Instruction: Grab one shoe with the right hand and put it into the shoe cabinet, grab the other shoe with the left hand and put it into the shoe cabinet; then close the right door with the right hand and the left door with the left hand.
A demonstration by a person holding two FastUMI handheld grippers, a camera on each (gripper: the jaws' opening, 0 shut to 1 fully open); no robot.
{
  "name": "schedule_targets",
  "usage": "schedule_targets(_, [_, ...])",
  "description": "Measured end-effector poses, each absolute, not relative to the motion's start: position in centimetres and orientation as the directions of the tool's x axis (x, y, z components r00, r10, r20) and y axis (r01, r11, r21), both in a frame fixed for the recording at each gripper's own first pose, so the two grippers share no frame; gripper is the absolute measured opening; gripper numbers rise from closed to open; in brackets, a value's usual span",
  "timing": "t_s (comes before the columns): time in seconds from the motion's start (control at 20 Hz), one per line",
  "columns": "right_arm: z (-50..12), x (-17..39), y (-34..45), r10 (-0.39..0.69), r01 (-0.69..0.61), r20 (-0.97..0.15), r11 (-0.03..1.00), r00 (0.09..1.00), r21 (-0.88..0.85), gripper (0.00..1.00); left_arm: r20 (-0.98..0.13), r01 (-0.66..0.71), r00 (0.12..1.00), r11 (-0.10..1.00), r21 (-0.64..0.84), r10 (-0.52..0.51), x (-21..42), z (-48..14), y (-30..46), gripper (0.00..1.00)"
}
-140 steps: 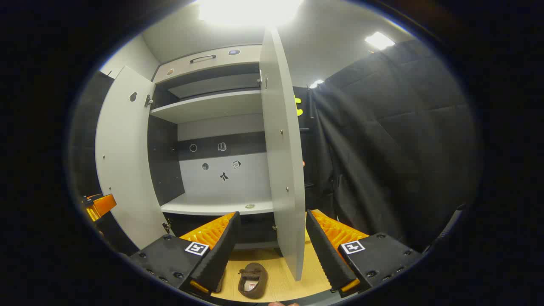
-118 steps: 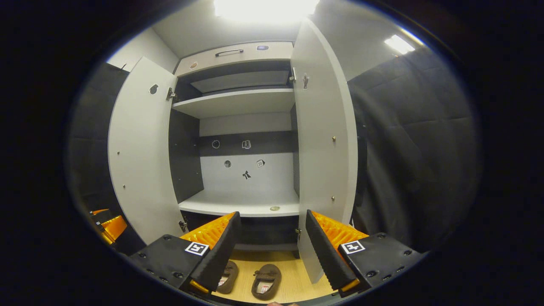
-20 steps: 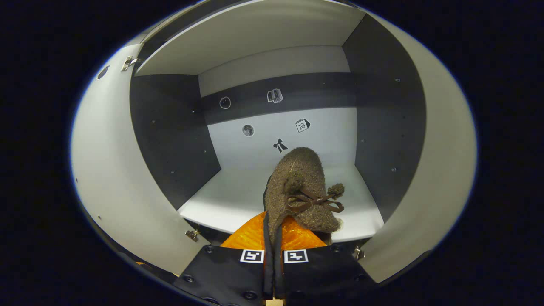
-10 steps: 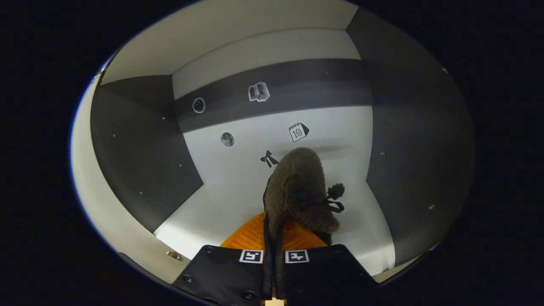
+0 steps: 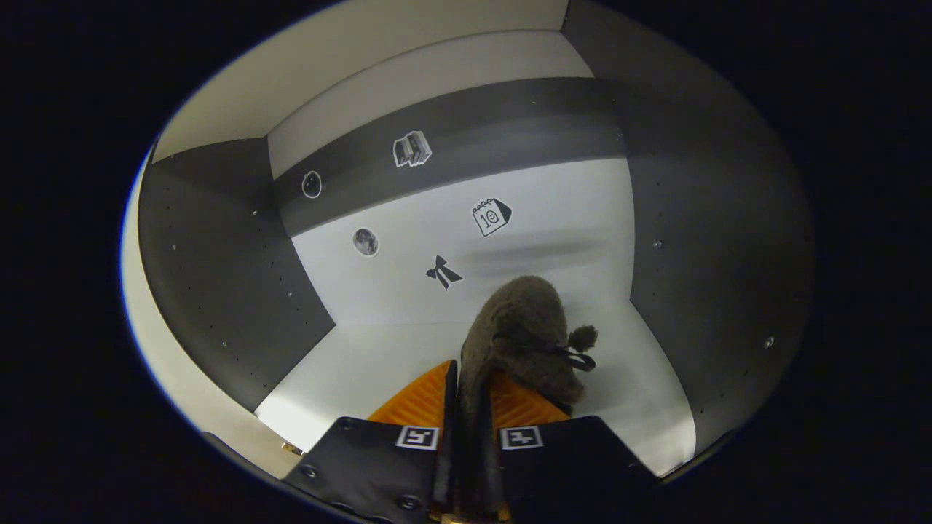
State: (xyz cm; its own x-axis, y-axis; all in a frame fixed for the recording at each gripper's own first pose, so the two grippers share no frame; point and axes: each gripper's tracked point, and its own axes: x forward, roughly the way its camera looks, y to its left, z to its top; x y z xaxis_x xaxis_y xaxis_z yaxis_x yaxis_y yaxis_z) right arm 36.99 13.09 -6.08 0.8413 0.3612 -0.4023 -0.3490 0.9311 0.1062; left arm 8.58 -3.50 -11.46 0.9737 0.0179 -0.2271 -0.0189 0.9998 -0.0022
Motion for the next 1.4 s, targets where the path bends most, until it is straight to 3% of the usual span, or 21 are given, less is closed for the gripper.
schedule_targets(0.05, [-5.9, 37.0, 13.4, 0.373, -0.358, -0.389, 0.927, 0.842, 0.116, 0.21, -0.229, -0.016, 0.973, 1.0, -0.004, 0.014, 8.6, -11.5, -3.6, 0.99])
schedule_targets(0.1, [-5.8, 36.8, 13.4, 0.373, -0.357, -0.386, 0.927, 0.843, 0.115, 0.21, -0.229, -0.015, 0.973, 1.0, -0.005, 0.013, 8.7, -11.5, -3.7, 0.94])
schedule_targets(0.15, [-5.7, 36.8, 13.4, 0.371, -0.358, -0.379, 0.928, 0.848, 0.107, 0.17, -0.229, -0.013, 0.973, 1.0, -0.008, 0.01, 8.7, -11.5, -3.7, 0.99])
schedule_targets(0.2, [-5.5, 36.5, 13.5, 0.372, -0.362, -0.378, 0.927, 0.848, 0.098, 0.23, -0.23, -0.01, 0.973, 1.0, -0.011, 0.007, 8.6, -11.6, -3.8, 0.94])
schedule_targets(0.25, [-5.3, 36.1, 13.5, 0.369, -0.363, -0.379, 0.927, 0.849, 0.089, 0.36, -0.233, -0.006, 0.972, 1.0, -0.012, 0.003, 8.5, -11.7, -3.8, 0.94])
schedule_targets(0.3, [-5.3, 35.7, 14.0, 0.388, -0.383, -0.383, 0.919, 0.839, 0.092, 0.37, -0.234, -0.003, 0.972, 1.0, -0.012, 0.0, 8.5, -11.7, -3.8, 0.94])
schedule_targets(0.45, [-4.5, 34.0, 15.5, 0.434, -0.432, -0.395, 0.896, 0.809, 0.1, 0.86, -0.233, 0.005, 0.973, 1.0, -0.013, -0.008, 8.2, -11.6, -3.7, 0.93])
schedule_targets(0.5, [-3.8, 33.5, 15.8, 0.435, -0.435, -0.383, 0.896, 0.815, 0.09, 0.8, -0.229, 0.008, 0.973, 1.0, -0.014, -0.011, 8.0, -11.7, -3.7, 0.93])
schedule_targets(0.6, [-3.0, 32.4, 16.2, 0.437, -0.44, -0.361, 0.895, 0.824, 0.076, 0.92, -0.227, 0.01, 0.974, 1.0, -0.013, -0.013, 7.7, -11.7, -3.5, 0.93])
schedule_targets(0.65, [-2.0, 31.3, 16.2, 0.441, -0.445, -0.346, 0.893, 0.828, 0.074, 0.92, -0.227, 0.011, 0.974, 1.0, -0.015, -0.014, 7.5, -11.8, -3.4, 0.98])
schedule_targets(0.75, [-0.6, 29.7, 16.0, 0.441, -0.447, -0.311, 0.893, 0.842, 0.058, 0.98, -0.238, 0.013, 0.971, 1.0, -0.015, -0.016, 7.0, -12.5, -3.1, 0.93])
schedule_targets(0.9, [1.1, 27.1, 14.9, 0.417, -0.428, -0.239, 0.904, 0.877, 0.004, 0.98, -0.287, 0.021, 0.958, 1.0, -0.004, -0.021, 6.2, -15.0, -2.6, 0.93])
schedule_targets(0.95, [1.2, 26.1, 14.4, 0.408, -0.421, -0.217, 0.907, 0.887, -0.013, 0.98, -0.308, 0.044, 0.95, 0.999, -0.004, -0.043, 6.0, -15.9, -2.7, 0.98])
schedule_targets(1.05, [1.0, 24.0, 13.2, 0.391, -0.403, -0.19, 0.915, 0.901, -0.03, 0.98, -0.347, 0.069, 0.936, 0.998, 0.01, -0.061, 5.6, -17.7, -2.7, 0.94])
schedule_targets(1.15, [0.5, 21.5, 12.0, 0.373, -0.383, -0.166, 0.923, 0.913, -0.031, 1.0, -0.391, 0.096, 0.917, 0.995, 0.011, -0.084, 5.2, -20.2, -3.0, 0.99])
schedule_targets(1.2, [0.0, 20.3, 11.3, 0.36, -0.369, -0.16, 0.929, 0.919, -0.031, 0.96, -0.421, 0.106, 0.902, 0.994, 0.005, -0.094, 4.9, -21.7, -3.0, 0.99])
schedule_targets(1.25, [-0.7, 18.9, 10.9, 0.354, -0.363, -0.16, 0.931, 0.921, -0.032, 0.92, -0.449, 0.116, 0.887, 0.993, -0.004, -0.105, 4.7, -23.3, -3.1, 0.94])
schedule_targets(1.35, [-2.3, 15.8, 10.3, 0.358, -0.369, -0.169, 0.929, 0.918, -0.035, 0.93, -0.512, 0.132, 0.85, 0.991, -0.019, -0.123, 4.4, -26.7, -3.3, 0.94])
schedule_targets(1.4, [-3.2, 14.4, 10.0, 0.362, -0.374, -0.177, 0.927, 0.915, -0.039, 0.98, -0.546, 0.138, 0.828, 0.99, -0.022, -0.128, 4.2, -28.4, -3.4, 0.89])
